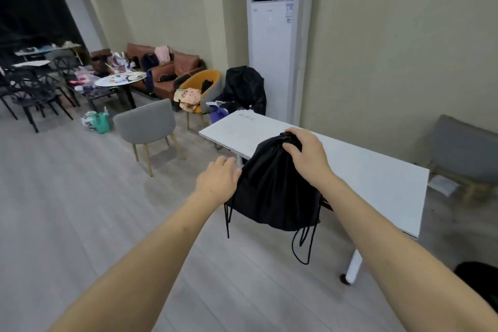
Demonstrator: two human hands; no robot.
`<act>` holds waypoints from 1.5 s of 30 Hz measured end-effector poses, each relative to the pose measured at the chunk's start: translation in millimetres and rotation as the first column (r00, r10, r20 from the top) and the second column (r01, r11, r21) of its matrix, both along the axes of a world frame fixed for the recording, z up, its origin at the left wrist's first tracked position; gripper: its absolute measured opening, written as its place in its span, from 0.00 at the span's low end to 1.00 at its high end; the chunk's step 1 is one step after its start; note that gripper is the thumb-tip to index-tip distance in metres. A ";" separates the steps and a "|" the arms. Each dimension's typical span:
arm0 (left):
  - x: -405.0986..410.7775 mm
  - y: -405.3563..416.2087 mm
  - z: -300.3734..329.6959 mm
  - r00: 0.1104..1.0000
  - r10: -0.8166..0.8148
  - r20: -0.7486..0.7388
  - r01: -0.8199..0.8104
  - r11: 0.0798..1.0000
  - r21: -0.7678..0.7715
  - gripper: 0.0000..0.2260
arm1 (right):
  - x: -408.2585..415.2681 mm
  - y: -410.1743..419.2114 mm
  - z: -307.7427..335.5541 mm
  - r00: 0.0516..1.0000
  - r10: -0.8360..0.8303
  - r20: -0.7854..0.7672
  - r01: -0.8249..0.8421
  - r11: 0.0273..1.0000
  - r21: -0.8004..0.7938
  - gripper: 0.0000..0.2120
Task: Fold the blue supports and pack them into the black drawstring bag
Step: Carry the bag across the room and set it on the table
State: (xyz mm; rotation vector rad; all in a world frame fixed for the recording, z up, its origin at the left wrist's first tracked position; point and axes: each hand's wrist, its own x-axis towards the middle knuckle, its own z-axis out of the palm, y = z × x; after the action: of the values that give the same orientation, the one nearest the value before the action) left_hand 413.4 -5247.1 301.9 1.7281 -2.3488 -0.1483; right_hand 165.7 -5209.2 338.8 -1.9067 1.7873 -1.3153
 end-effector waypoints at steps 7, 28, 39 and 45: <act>-48.2 -149.8 11.1 0.992 -0.118 -0.034 0.117 0.992 -0.038 0.21 | -40.9 -119.7 22.6 0.993 -0.114 0.020 0.116 0.989 -0.090 0.12; -265.3 -488.0 41.6 0.932 -0.352 -0.088 0.342 0.933 -0.113 0.18 | -212.8 -433.0 57.5 0.950 -0.310 0.038 0.310 0.926 -0.213 0.14; -329.6 -634.0 -18.4 0.856 -0.513 -0.066 0.514 0.858 -0.007 0.18 | -254.1 -547.0 -6.8 0.893 -0.449 0.017 0.449 0.890 -0.075 0.13; -351.0 -687.8 -58.1 0.811 -0.583 -0.042 0.584 0.805 0.109 0.17 | -266.1 -588.1 -52.0 0.850 -0.527 -0.014 0.527 0.850 0.028 0.12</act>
State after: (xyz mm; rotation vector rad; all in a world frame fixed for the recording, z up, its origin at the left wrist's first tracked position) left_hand 62.4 -5934.9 243.8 0.9685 -2.8389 -0.3960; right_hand -100.4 -5797.3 286.8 -1.4434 2.4314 -1.4170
